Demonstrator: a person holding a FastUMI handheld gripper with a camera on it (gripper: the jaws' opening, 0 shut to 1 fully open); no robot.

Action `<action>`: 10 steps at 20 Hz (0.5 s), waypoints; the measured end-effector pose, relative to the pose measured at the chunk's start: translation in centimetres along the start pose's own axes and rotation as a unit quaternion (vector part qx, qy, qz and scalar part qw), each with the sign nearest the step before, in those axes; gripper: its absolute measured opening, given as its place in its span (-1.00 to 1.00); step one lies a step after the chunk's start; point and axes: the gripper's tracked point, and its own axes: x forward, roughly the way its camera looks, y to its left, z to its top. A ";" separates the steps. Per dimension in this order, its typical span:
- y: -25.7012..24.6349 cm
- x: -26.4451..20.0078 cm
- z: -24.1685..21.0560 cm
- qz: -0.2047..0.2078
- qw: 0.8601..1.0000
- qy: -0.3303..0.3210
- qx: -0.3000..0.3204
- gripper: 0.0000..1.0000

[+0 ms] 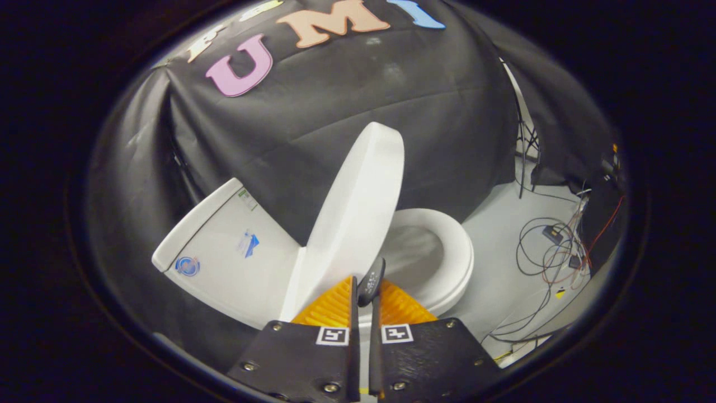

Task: Open the toilet lid.

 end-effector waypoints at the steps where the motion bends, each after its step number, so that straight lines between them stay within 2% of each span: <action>1: 0.2 -0.2 0.1 0.002 1.000 -0.003 -0.002 -0.87; 5: 1.4 -0.8 0.9 0.014 1.000 -0.012 0.004 -0.87; 10: 2.3 -2.3 4.1 0.018 0.998 -0.062 -0.005 -0.87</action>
